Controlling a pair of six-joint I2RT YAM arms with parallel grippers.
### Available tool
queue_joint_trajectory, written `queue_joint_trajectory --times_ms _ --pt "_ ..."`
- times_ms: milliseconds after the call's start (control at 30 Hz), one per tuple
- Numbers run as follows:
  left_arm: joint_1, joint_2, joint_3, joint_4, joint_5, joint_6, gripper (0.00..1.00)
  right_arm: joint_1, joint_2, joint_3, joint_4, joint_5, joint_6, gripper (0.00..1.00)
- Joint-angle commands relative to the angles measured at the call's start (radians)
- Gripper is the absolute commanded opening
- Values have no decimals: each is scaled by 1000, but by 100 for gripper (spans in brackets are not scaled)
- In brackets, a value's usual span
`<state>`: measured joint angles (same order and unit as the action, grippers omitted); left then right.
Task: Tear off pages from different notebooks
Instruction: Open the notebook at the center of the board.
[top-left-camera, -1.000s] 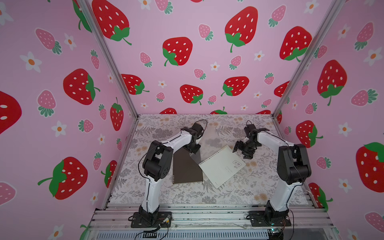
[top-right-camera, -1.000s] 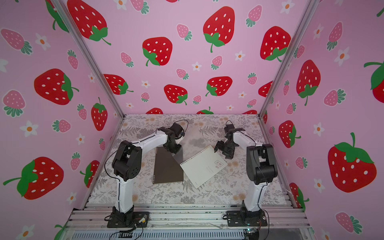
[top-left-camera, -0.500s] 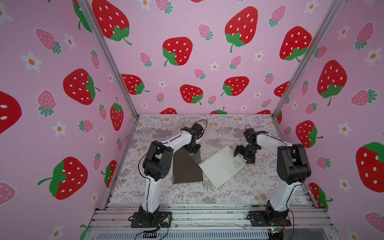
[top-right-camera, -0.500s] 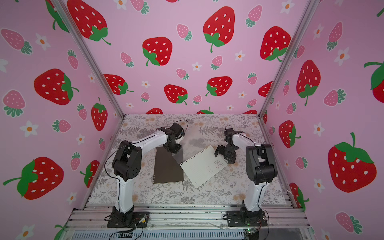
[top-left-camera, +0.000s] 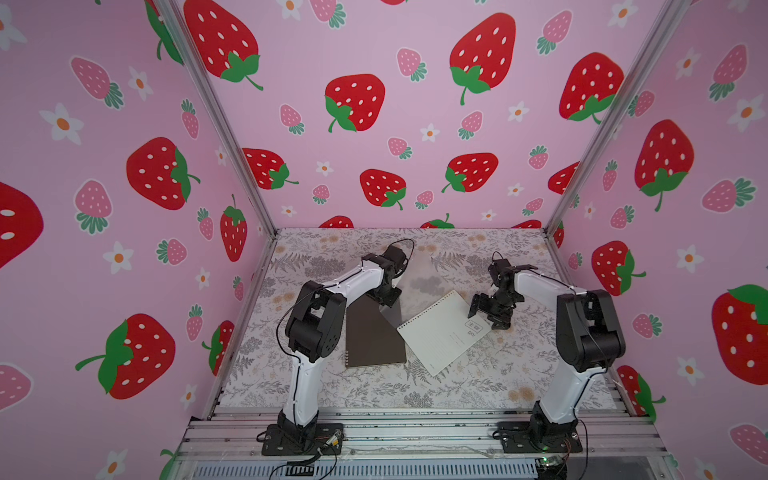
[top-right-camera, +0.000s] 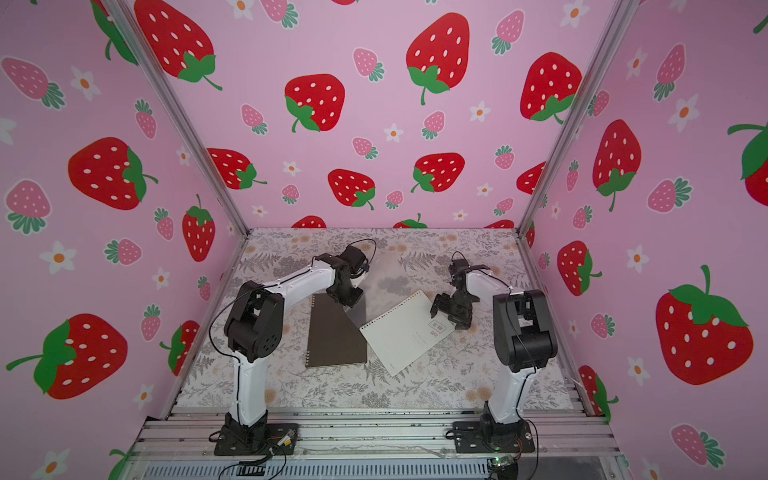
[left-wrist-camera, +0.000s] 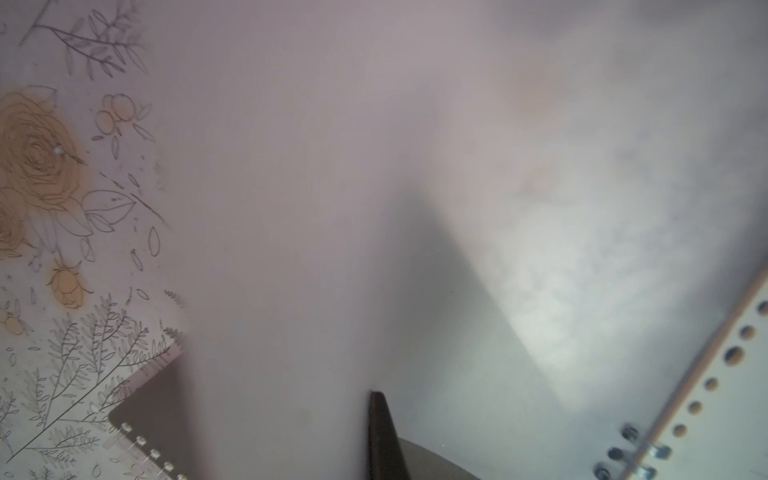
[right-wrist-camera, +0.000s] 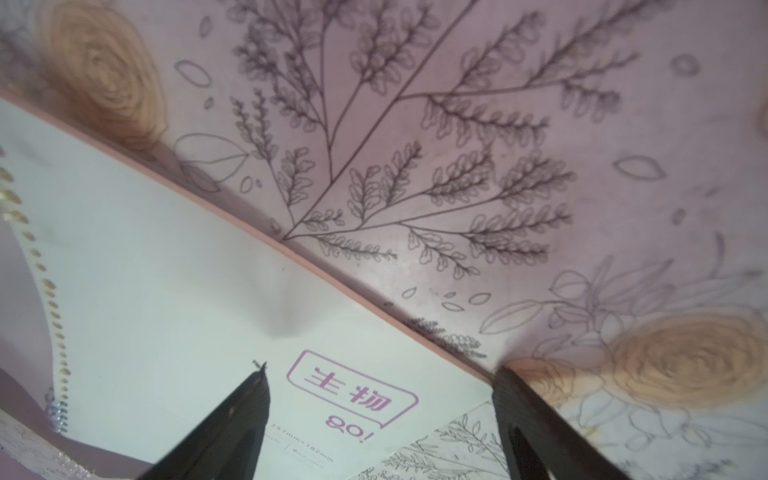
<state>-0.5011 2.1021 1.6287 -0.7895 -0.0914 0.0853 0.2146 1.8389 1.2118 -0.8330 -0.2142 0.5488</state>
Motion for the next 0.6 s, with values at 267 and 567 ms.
queue_joint_trajectory --times_ms 267,567 --pt "0 35 27 -25 -5 -12 0 2 -99 6 76 -209 -56 79" --pt "-5 36 25 -25 -2 -12 0 2 -105 36 146 -312 -66 77"
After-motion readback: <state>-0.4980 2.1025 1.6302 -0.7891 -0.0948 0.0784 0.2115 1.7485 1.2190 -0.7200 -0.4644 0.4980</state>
